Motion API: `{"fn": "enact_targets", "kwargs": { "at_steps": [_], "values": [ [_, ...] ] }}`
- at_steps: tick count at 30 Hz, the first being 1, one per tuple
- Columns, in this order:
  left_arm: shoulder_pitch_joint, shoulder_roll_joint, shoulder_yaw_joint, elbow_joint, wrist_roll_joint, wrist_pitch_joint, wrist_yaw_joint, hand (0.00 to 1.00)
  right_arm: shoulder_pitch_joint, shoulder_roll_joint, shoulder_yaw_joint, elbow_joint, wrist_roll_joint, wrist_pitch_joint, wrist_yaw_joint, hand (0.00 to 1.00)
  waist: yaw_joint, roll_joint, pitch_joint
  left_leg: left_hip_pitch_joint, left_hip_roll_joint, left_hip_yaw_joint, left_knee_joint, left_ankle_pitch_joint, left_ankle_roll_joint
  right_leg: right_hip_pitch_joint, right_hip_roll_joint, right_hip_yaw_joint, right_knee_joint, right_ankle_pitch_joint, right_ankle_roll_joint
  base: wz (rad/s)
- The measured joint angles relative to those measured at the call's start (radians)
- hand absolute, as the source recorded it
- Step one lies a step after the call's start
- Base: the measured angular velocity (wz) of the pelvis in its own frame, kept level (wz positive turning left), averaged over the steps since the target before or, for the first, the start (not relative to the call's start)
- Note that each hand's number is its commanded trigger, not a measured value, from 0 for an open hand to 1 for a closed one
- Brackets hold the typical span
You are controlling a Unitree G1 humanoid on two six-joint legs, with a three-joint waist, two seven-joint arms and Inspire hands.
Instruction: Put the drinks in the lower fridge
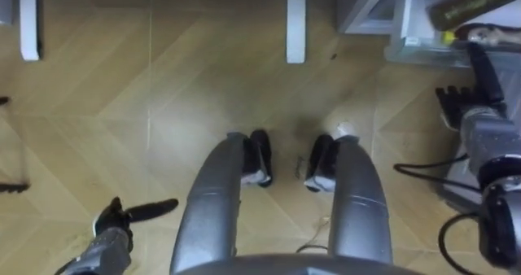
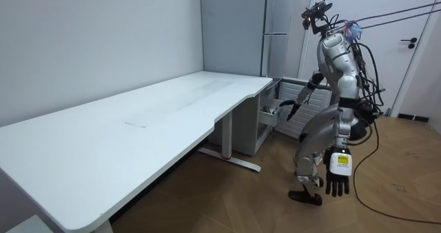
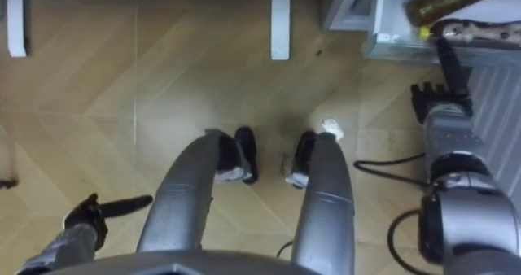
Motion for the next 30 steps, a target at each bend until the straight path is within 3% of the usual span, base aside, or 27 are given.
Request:
{"fn": "enact_targets", "kwargs": {
  "at_steps": [3,6,12,18,26,30],
  "values": [
    [-0.002,0.000,0.000,-0.008,0.030,0.000,0.003,0.00,-0.029,-0.019,-0.013,-0.001,-0.006,-0.001,-0.008,0.00,0.001,0.002,-0.0009,-0.038,-0.011,0.002,0.032,-0.003,0.001,-0.045,-0.016,0.007,0.048,-0.016,-0.003,0.17],
    [-0.002,0.003,0.005,-0.018,0.042,-0.007,0.003,0.00,-0.067,-0.056,-0.013,-0.001,-0.006,-0.005,-0.007,0.00,0.006,0.003,-0.0007,-0.070,-0.005,0.009,0.075,-0.017,0.002,-0.082,-0.022,0.013,0.094,-0.031,-0.010,0.02],
    [-0.003,0.004,-0.004,-0.041,0.040,-0.030,0.009,0.00,-0.086,-0.065,-0.008,-0.009,-0.014,-0.002,-0.020,0.00,-0.006,0.000,-0.0005,-0.092,-0.008,0.013,0.090,-0.020,0.000,-0.107,-0.047,0.011,0.119,-0.044,-0.013,0.03],
    [0.015,0.004,-0.006,-0.078,0.034,-0.047,0.014,0.00,-0.089,-0.067,-0.007,-0.009,-0.016,0.000,-0.020,0.00,-0.006,0.001,-0.0008,-0.090,-0.012,0.014,0.072,-0.017,0.001,-0.105,-0.049,0.006,0.102,-0.036,-0.020,0.00],
    [0.040,0.015,-0.005,-0.085,0.035,-0.047,-0.012,0.00,-0.088,-0.072,0.003,-0.039,-0.017,-0.001,-0.058,0.00,-0.005,0.001,-0.0010,-0.080,-0.012,0.017,0.039,-0.010,0.012,-0.095,-0.046,0.003,0.066,-0.029,-0.012,-0.01],
    [0.059,0.042,-0.005,-0.115,0.034,-0.056,-0.013,0.00,-0.088,-0.078,0.034,-0.059,-0.017,0.000,-0.099,0.00,-0.004,0.001,-0.0011,-0.069,-0.008,0.020,0.035,-0.011,0.012,-0.086,-0.034,0.006,0.059,-0.027,-0.011,-0.06]
  ]
}}
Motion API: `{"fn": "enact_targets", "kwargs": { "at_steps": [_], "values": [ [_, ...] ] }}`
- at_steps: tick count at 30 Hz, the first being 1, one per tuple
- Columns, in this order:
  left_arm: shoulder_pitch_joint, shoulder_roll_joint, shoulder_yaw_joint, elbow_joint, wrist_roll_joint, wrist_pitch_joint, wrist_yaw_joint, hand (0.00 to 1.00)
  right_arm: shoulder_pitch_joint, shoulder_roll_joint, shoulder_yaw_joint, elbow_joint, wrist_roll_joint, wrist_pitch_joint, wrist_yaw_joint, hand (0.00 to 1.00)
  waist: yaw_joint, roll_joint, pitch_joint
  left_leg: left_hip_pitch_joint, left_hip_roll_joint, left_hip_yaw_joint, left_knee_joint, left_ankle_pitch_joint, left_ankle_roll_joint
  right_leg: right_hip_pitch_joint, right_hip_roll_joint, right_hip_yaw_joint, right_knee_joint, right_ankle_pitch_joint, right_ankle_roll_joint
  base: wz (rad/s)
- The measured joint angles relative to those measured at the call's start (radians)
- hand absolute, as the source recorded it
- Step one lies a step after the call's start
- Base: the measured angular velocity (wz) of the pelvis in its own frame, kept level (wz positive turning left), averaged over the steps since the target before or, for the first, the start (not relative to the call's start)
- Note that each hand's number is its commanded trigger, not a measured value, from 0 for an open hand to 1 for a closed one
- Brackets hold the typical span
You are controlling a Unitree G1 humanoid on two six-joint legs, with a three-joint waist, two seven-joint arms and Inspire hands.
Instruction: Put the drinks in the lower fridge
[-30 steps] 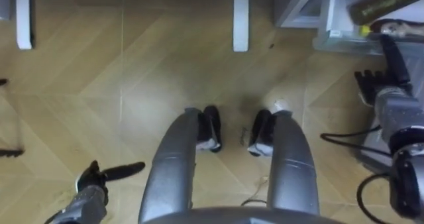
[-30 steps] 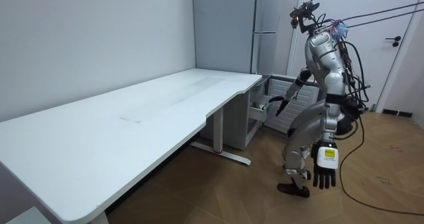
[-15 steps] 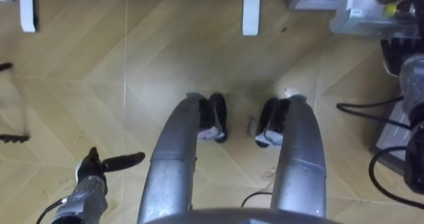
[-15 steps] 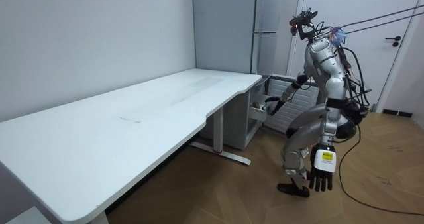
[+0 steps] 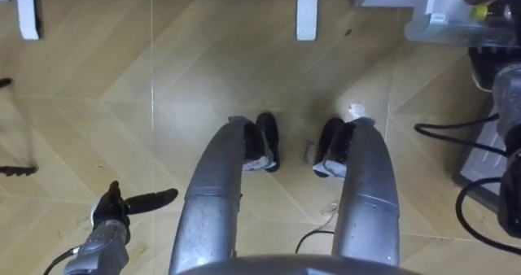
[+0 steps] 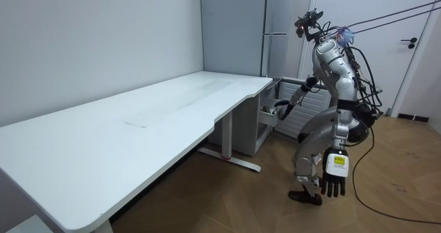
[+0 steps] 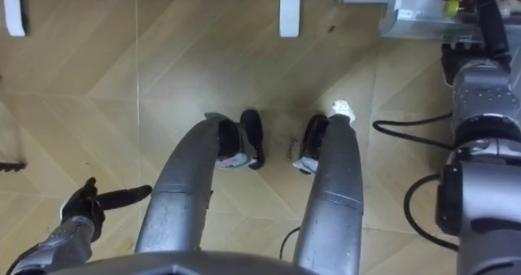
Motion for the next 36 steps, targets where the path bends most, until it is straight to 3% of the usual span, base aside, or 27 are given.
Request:
{"fn": "enact_targets", "kwargs": {
  "at_steps": [3,10,15,22,28,31,36],
  "values": [
    [0.019,0.008,0.001,0.000,0.000,-0.018,-0.016,0.00,-0.003,0.000,0.021,-0.008,-0.023,0.004,-0.027,0.00,0.003,0.000,-0.0003,0.026,0.002,0.001,-0.011,-0.001,-0.002,0.023,-0.001,0.001,-0.009,0.003,-0.002,-0.07],
    [0.087,0.012,0.011,-0.020,0.000,-0.018,-0.031,0.00,-0.017,-0.036,0.077,-0.091,-0.035,0.014,-0.074,0.00,0.002,-0.001,0.0005,0.083,-0.005,0.002,-0.063,0.017,-0.014,0.073,-0.006,0.002,-0.041,0.006,-0.008,0.03],
    [0.106,0.033,0.012,-0.051,0.000,-0.023,-0.037,0.00,-0.082,-0.058,0.117,-0.108,-0.035,0.011,-0.084,0.00,0.004,-0.012,0.0048,0.134,-0.007,-0.007,-0.120,0.044,-0.032,0.125,-0.005,-0.017,-0.083,0.014,-0.024,0.06],
    [0.151,0.035,0.011,-0.071,-0.001,-0.016,-0.052,0.00,-0.084,-0.059,0.117,-0.106,-0.039,0.007,-0.073,0.00,0.017,-0.024,0.0078,0.182,-0.004,-0.029,-0.154,0.055,-0.047,0.192,-0.010,-0.063,-0.118,0.010,-0.039,0.08],
    [0.187,0.049,0.007,-0.087,-0.002,-0.013,-0.088,0.00,-0.076,-0.059,0.158,-0.104,-0.039,-0.008,-0.072,0.00,0.030,-0.027,0.0095,0.228,-0.007,-0.047,-0.174,0.060,-0.054,0.253,-0.013,-0.090,-0.144,0.010,-0.040,0.04],
    [0.207,0.067,0.007,-0.101,-0.002,-0.013,-0.106,0.00,-0.076,-0.059,0.157,-0.101,-0.040,-0.011,-0.072,0.00,0.038,-0.030,0.0112,0.237,-0.006,-0.053,-0.174,0.062,-0.056,0.265,-0.013,-0.096,-0.146,0.010,-0.041,0.03],
    [0.223,0.071,0.008,-0.104,-0.002,-0.010,-0.120,0.00,-0.075,-0.059,0.156,-0.090,-0.039,-0.031,-0.073,0.00,0.058,-0.028,0.0101,0.237,-0.006,-0.057,-0.174,0.063,-0.058,0.268,-0.013,-0.101,-0.147,0.011,-0.043,0.01]
  ]
}}
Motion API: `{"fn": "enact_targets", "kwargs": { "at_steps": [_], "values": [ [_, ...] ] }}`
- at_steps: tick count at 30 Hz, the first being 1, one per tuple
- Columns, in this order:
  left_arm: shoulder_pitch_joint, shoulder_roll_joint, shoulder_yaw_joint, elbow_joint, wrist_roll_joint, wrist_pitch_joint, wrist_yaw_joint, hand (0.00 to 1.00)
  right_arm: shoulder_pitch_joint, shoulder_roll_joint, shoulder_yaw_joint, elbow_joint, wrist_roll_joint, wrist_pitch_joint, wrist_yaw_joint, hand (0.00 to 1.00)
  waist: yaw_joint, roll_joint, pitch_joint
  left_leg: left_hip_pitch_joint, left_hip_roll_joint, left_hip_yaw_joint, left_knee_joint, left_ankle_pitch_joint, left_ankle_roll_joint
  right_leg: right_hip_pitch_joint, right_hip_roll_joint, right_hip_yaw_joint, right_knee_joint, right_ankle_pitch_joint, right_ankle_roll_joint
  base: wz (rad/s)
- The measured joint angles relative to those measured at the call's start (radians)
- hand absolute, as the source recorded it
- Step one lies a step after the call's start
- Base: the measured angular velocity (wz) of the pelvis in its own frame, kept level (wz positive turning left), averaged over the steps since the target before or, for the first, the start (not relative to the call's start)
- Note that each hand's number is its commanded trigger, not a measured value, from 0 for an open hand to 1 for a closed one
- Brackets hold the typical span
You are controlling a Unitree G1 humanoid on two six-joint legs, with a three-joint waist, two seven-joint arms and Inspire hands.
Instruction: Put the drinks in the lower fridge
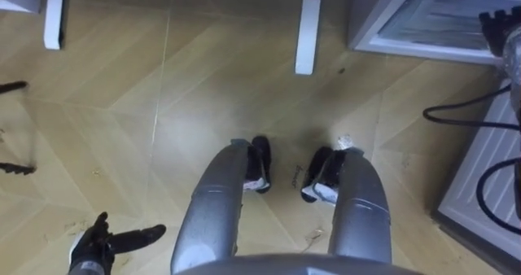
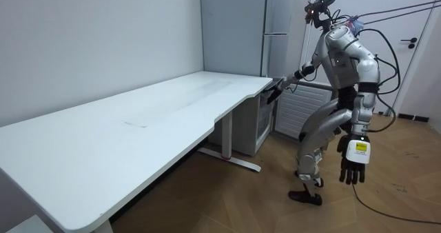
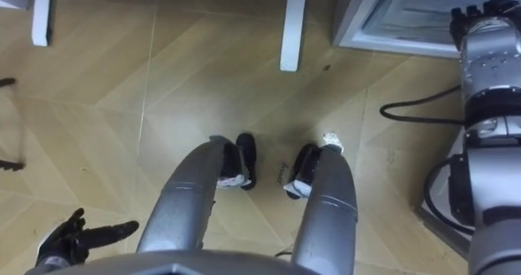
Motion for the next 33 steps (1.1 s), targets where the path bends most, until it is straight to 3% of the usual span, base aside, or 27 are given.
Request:
{"fn": "enact_targets", "kwargs": {
  "at_steps": [6,8,14,17,25,27,33],
  "values": [
    [0.034,0.001,0.000,-0.035,0.000,0.031,-0.025,0.00,0.000,0.000,-0.002,0.006,0.004,-0.016,0.000,0.00,0.007,0.006,-0.0001,-0.016,-0.002,-0.020,0.002,0.010,-0.010,-0.002,-0.004,-0.024,-0.001,-0.002,-0.004,0.08],
    [0.035,0.001,-0.001,-0.036,0.000,0.040,-0.030,0.00,0.004,0.000,-0.003,0.007,0.005,-0.029,0.000,0.00,0.009,0.010,-0.0008,-0.020,-0.013,-0.033,-0.003,0.016,-0.019,-0.001,-0.017,-0.038,0.002,-0.004,-0.007,0.14],
    [0.037,0.002,-0.003,-0.033,0.000,0.064,-0.033,0.00,0.014,0.000,-0.014,0.030,0.005,-0.072,0.020,0.00,0.037,0.020,-0.0005,-0.035,-0.017,-0.063,-0.006,0.041,-0.034,0.001,-0.021,-0.072,0.001,-0.007,-0.022,0.12],
    [0.043,0.003,-0.003,-0.036,-0.043,0.072,-0.033,0.00,0.026,0.001,-0.014,0.029,0.015,-0.108,0.029,0.00,0.055,0.040,-0.0018,-0.048,-0.017,-0.086,-0.008,0.046,-0.040,0.010,-0.030,-0.107,-0.005,-0.008,-0.032,0.13],
    [0.091,0.014,-0.001,-0.059,-0.079,0.091,-0.032,0.00,0.042,-0.001,-0.042,0.052,0.002,-0.141,0.103,0.00,0.077,0.054,-0.0014,-0.059,-0.033,-0.108,-0.046,0.071,-0.080,0.017,-0.104,-0.199,0.000,-0.016,-0.053,0.14],
    [0.095,0.014,-0.002,-0.059,-0.079,0.094,-0.030,0.00,0.042,-0.001,-0.041,0.052,0.001,-0.154,0.108,0.00,0.083,0.055,-0.0016,-0.069,-0.033,-0.112,-0.053,0.072,-0.083,0.017,-0.127,-0.233,0.000,-0.017,-0.054,0.11],
    [0.098,0.031,-0.001,-0.061,-0.079,0.098,-0.025,0.00,0.043,-0.013,-0.041,0.052,0.001,-0.175,0.116,0.00,0.104,0.054,-0.0027,-0.094,-0.030,-0.136,-0.094,0.085,-0.104,0.016,-0.150,-0.305,-0.019,-0.018,-0.041,0.17]
  ]
}}
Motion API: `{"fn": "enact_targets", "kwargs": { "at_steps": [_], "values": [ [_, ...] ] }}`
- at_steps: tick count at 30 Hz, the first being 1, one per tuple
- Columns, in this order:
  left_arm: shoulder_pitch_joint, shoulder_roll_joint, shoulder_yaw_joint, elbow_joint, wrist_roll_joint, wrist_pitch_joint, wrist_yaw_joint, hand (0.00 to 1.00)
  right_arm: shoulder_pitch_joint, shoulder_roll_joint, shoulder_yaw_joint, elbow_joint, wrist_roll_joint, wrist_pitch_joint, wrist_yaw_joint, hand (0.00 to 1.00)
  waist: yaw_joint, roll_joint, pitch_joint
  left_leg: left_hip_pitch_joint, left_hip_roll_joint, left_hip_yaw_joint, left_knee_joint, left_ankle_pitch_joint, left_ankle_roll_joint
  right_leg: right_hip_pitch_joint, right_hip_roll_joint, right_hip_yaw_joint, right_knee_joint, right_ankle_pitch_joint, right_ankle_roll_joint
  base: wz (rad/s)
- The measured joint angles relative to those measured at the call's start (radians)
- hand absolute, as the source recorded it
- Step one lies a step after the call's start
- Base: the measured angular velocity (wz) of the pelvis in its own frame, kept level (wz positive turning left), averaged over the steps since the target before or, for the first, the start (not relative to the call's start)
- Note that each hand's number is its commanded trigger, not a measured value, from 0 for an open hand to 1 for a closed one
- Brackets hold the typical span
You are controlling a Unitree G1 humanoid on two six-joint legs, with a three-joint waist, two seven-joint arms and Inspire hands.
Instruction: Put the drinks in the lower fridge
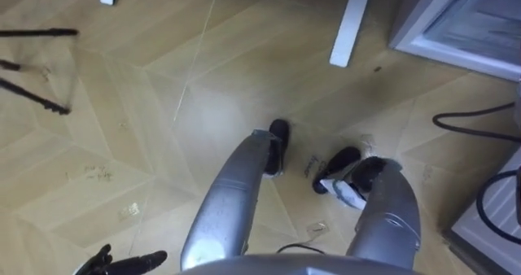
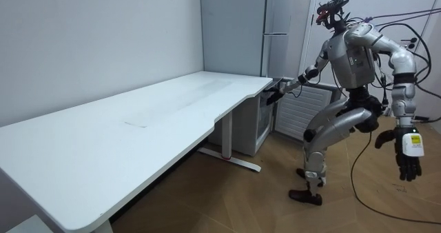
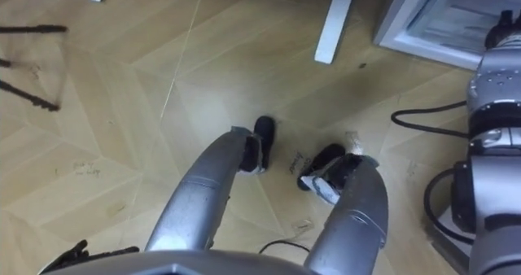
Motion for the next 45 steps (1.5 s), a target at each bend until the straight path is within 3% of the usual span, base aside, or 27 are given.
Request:
{"fn": "enact_targets", "kwargs": {
  "at_steps": [4,6,8,9,10,11,12,13,14,15,16,17,21,23,25,27,30,32,36,40,42,45],
  "values": [
    [0.002,0.013,0.003,-0.002,0.000,-0.001,0.000,0.00,0.002,-0.004,0.007,0.000,0.000,0.001,0.012,0.00,0.043,-0.003,-0.0011,-0.007,0.017,-0.005,-0.010,0.005,-0.008,0.019,-0.015,-0.077,-0.018,0.005,0.010,-0.14],
    [0.002,0.016,0.003,-0.003,0.001,-0.005,-0.001,0.00,0.002,-0.003,0.020,0.016,0.000,0.022,0.042,0.00,0.061,-0.014,-0.0059,-0.007,0.015,-0.016,-0.016,0.007,-0.011,0.035,-0.042,-0.133,-0.018,0.005,0.011,-0.06],
    [0.003,0.017,0.006,-0.003,0.002,-0.005,-0.008,0.00,0.001,-0.003,0.038,0.017,0.000,0.061,0.075,0.00,0.064,-0.017,-0.0080,-0.005,0.016,-0.024,-0.024,0.007,-0.011,0.052,-0.053,-0.172,-0.019,-0.001,0.028,0.07],
    [0.003,0.018,0.011,-0.004,0.002,-0.005,-0.015,0.00,0.001,-0.003,0.047,0.017,-0.001,0.097,0.107,0.00,0.064,-0.018,-0.0098,-0.002,0.020,-0.027,-0.028,0.007,-0.011,0.064,-0.056,-0.192,-0.024,-0.004,0.050,0.20],
    [0.003,0.019,0.013,-0.004,0.002,-0.007,-0.019,0.00,0.001,-0.001,0.054,0.017,-0.003,0.112,0.124,0.00,0.064,-0.017,-0.0124,-0.001,0.023,-0.027,-0.028,0.008,-0.010,0.073,-0.055,-0.208,-0.032,-0.002,0.056,0.30],
    [0.003,0.021,0.013,-0.007,0.002,-0.010,-0.025,0.00,0.002,0.003,0.066,0.017,-0.004,0.136,0.148,0.00,0.069,-0.011,-0.0163,0.009,0.035,-0.016,-0.026,0.010,-0.005,0.090,-0.048,-0.227,-0.047,0.000,0.111,0.29],
    [0.005,0.025,0.013,-0.013,0.001,-0.009,-0.029,0.00,0.001,0.006,0.081,0.019,-0.004,0.155,0.159,0.00,0.081,-0.007,-0.0181,0.020,0.054,-0.020,-0.023,0.005,-0.010,0.097,-0.036,-0.213,-0.041,-0.003,0.164,0.49],
    [0.031,0.048,0.014,-0.034,0.005,-0.008,-0.031,0.00,0.002,0.007,0.103,0.026,0.004,0.165,0.158,0.00,0.073,0.003,-0.0118,0.018,0.066,-0.001,0.034,0.005,-0.014,0.079,-0.040,-0.050,0.129,-0.048,0.094,0.76],
    [0.052,0.074,0.015,-0.051,0.008,-0.009,-0.030,0.00,0.009,0.013,0.111,0.046,0.008,0.162,0.155,0.00,0.049,-0.015,-0.0142,0.003,0.059,0.014,0.073,0.005,-0.015,0.081,-0.029,0.093,0.180,-0.097,0.101,1.11],
    [0.058,0.105,0.018,-0.063,0.013,-0.017,-0.028,0.00,0.009,0.014,0.115,0.081,0.009,0.156,0.151,0.00,0.044,-0.035,-0.0143,-0.016,0.074,0.049,0.117,0.011,-0.025,0.050,-0.010,0.146,0.224,-0.142,0.045,0.94],
    [0.059,0.105,0.018,-0.073,0.013,-0.017,-0.029,0.00,0.007,-0.002,0.115,0.085,0.000,0.156,0.159,0.00,0.053,-0.017,-0.0152,-0.026,0.093,0.045,0.127,0.017,-0.033,0.046,0.016,0.146,0.218,-0.145,0.040,0.48],
    [0.060,0.105,0.018,-0.072,0.013,-0.016,-0.039,0.00,0.006,-0.006,0.116,0.084,-0.012,0.157,0.170,0.00,0.058,-0.016,-0.0100,-0.024,0.098,0.031,0.127,0.017,-0.035,0.045,0.026,0.146,0.204,-0.145,0.040,-0.06],
    [0.071,0.098,0.010,-0.067,0.002,-0.004,-0.071,0.00,0.002,-0.006,0.116,0.105,-0.035,0.165,0.249,0.00,0.086,-0.007,-0.0033,0.003,0.095,0.016,0.050,0.026,-0.039,0.053,0.033,0.110,0.116,-0.144,0.041,-0.08],
    [0.071,0.098,0.010,-0.068,0.002,-0.004,-0.073,0.00,0.001,-0.006,0.116,0.110,-0.032,0.166,0.270,0.00,0.090,-0.009,-0.0033,0.018,0.068,0.010,-0.002,0.040,-0.042,0.057,0.022,0.105,0.081,-0.142,0.044,-0.04],
    [0.059,0.097,0.017,-0.051,0.008,-0.005,-0.087,0.00,0.001,-0.009,0.116,0.124,-0.038,0.185,0.294,0.00,0.089,-0.009,-0.0030,0.057,0.031,-0.001,-0.076,0.060,-0.037,0.085,0.004,0.091,0.026,-0.118,0.066,0.02],
    [0.034,0.090,0.019,-0.031,0.017,-0.003,-0.088,0.00,0.000,-0.022,0.116,0.124,-0.057,0.198,0.307,0.00,0.086,-0.013,-0.0025,0.087,0.006,0.000,-0.122,0.069,-0.034,0.102,-0.014,0.089,-0.001,-0.109,0.074,0.05],
    [0.028,0.081,0.032,-0.039,0.021,-0.009,-0.092,0.00,-0.013,-0.033,0.116,0.128,-0.074,0.228,0.311,0.00,0.085,-0.018,-0.0019,0.123,-0.009,0.001,-0.167,0.090,-0.012,0.133,-0.022,0.083,-0.041,-0.089,0.102,-0.08],
    [0.020,0.079,0.033,-0.034,0.021,-0.009,-0.098,0.00,-0.013,-0.033,0.116,0.130,-0.073,0.241,0.313,0.00,0.082,-0.021,0.0005,0.141,-0.014,0.001,-0.183,0.101,-0.002,0.151,-0.018,0.084,-0.065,-0.064,0.108,-0.12],
    [-0.015,0.072,0.033,0.003,0.022,-0.015,-0.113,0.00,-0.011,-0.031,0.118,0.167,-0.086,0.259,0.313,0.00,0.083,-0.023,0.0019,0.184,-0.014,-0.006,-0.196,0.124,0.021,0.196,0.026,0.114,-0.124,-0.012,0.125,-0.11],
    [-0.057,0.038,0.033,0.074,0.023,-0.016,-0.113,0.00,0.008,-0.019,0.118,0.208,-0.138,0.278,0.322,0.00,0.082,-0.029,0.0063,0.252,-0.020,-0.010,-0.202,0.147,0.050,0.268,0.040,0.120,-0.162,0.035,0.143,-0.10],
    [-0.105,0.012,0.034,0.139,0.022,-0.015,-0.112,0.00,0.039,-0.015,0.119,0.209,-0.187,0.298,0.325,0.00,0.080,-0.040,0.0093,0.293,-0.021,-0.011,-0.202,0.144,0.055,0.314,0.050,0.125,-0.193,0.073,0.148,0.00],
    [-0.156,-0.026,0.040,0.197,0.031,-0.016,-0.110,0.00,0.079,0.006,0.120,0.206,-0.267,0.306,0.348,0.00,0.073,-0.051,0.0085,0.341,-0.013,-0.019,-0.203,0.128,0.077,0.373,0.083,0.126,-0.234,0.082,0.153,-0.08]
  ]
}}
